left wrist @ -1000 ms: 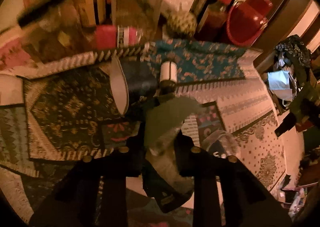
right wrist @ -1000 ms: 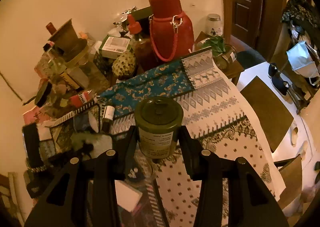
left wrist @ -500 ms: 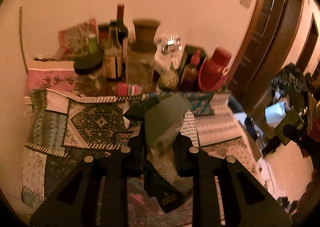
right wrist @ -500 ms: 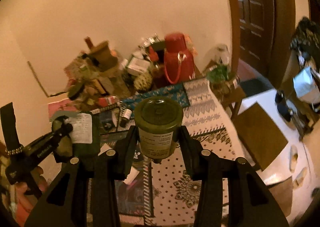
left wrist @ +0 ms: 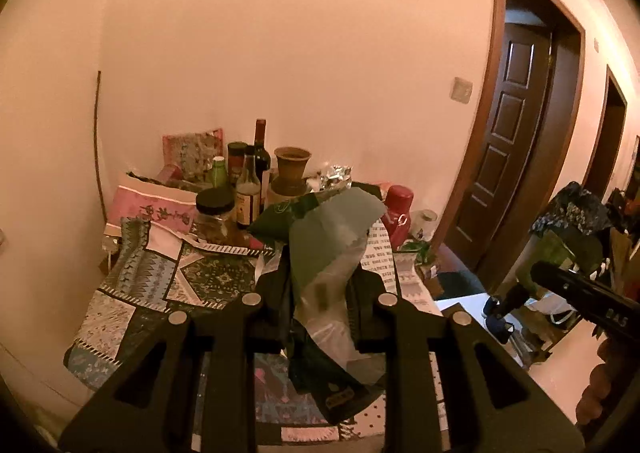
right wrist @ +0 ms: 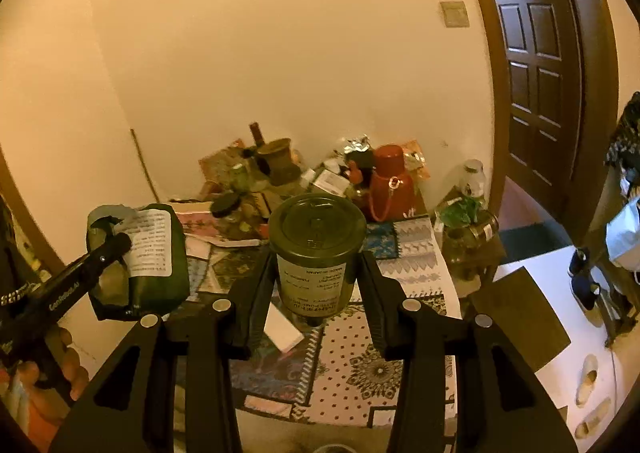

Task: Collect trash
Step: 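Carry the wrapper in the left tool while the right tool carries the jar to the bucket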

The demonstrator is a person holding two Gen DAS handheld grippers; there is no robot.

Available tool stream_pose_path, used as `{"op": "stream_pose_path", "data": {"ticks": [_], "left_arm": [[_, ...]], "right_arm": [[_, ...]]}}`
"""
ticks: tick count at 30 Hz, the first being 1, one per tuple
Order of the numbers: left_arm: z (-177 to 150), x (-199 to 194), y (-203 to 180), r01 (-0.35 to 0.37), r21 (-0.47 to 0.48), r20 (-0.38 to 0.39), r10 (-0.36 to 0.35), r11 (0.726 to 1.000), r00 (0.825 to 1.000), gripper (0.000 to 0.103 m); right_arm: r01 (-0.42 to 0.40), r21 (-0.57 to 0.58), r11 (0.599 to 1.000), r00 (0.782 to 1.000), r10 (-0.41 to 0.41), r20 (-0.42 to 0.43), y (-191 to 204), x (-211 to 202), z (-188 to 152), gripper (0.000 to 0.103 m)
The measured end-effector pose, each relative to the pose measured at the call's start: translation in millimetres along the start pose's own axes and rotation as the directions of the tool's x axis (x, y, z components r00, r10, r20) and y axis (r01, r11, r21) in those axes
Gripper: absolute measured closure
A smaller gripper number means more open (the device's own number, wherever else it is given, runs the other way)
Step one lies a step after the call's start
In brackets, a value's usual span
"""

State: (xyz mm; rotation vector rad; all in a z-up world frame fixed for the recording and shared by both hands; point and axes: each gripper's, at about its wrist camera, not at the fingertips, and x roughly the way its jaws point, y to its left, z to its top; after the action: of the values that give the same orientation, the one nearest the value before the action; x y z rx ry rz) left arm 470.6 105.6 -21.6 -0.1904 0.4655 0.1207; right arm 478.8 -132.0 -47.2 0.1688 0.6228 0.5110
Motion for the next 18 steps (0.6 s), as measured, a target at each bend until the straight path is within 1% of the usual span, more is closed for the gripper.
{"op": "stream_pose_path", "data": {"ticks": [4,11,14,18], "left_arm": [[-3,-23,1,0.024,-0.007,0.023,-0.024,1.000,0.999,0.081],[-13,-62,8,0.082,0.014,0.042,-0.083,0.997,0.996,0.081],[-22,-85,16,0.106,0.038,0.035,-0.107,0.994,0.994,0.081],[-42,-117,31,0.112,0.058,0.011,-0.112,0.992,0.994,0.081]], "right_arm": [[-0.027,-0.017,0.999,1.000,0.027,0.010,10,-19,-10,0.064],[-0.001,-0.003,1.000,1.000,0.001,0.011,34,-50,-35,0.064],[0.019,0.017,1.000,1.000,-0.019,0.012,47,-64,-49,0.064],[0.033,0.053,0.998,0.999,-0.034,0.011,66,-83,-72,0.064]]}}
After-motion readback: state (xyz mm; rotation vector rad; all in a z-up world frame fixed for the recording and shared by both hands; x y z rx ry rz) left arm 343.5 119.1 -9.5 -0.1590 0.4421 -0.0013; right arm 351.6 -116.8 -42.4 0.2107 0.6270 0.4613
